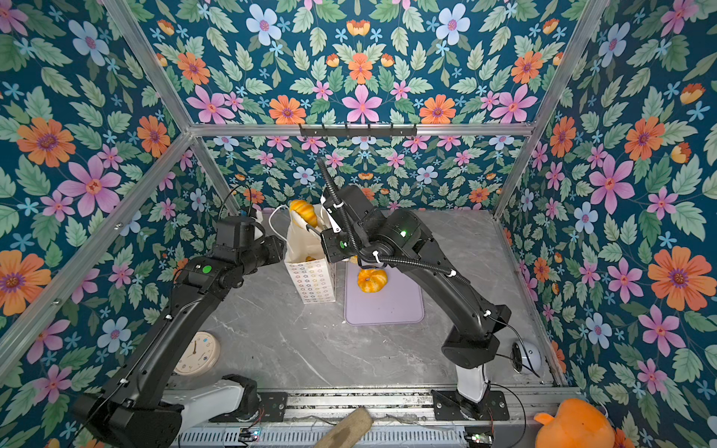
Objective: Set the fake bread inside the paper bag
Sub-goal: 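Lift the striped bun with the tongs and carry it over the bag, then lower the striped bun in the tongs into the bag and open them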
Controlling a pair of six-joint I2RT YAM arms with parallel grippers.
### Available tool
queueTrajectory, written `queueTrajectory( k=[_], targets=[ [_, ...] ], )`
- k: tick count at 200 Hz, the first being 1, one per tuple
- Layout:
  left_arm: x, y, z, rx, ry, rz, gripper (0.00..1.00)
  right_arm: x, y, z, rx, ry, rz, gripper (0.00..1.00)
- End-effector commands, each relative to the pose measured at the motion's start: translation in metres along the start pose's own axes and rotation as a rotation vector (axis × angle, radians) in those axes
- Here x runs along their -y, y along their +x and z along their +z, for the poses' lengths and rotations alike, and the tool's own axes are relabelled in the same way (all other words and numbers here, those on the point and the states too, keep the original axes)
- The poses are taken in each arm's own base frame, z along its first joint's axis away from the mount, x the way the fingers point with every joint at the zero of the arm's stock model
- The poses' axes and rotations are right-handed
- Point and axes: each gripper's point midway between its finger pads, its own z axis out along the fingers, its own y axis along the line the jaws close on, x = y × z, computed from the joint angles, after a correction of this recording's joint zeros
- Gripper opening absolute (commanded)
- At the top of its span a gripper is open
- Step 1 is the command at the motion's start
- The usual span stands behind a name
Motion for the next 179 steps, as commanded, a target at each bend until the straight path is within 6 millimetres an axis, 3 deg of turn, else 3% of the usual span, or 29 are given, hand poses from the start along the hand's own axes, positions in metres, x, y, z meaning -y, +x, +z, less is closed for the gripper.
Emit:
queueTrajectory(
  k=[1, 69, 179],
  targets=[
    [0.003, -0.006, 0.000, 0.022, 0.014, 0.007, 0.42, 0.000, -0.009, 0.009, 0.039, 0.023, 0.043, 0.34],
    [0.004, -0.001, 0.005, 0.012, 0.022, 0.004, 0.42, 0.011, 0.013, 0.044, -0.052, 0.152, 0.062, 0.34],
    [0.005, 0.005, 0.009, -0.002, 0.035, -0.007, 0.41, 0.012, 0.033, 0.072, -0.119, 0.226, 0.012, 0.34]
  ],
)
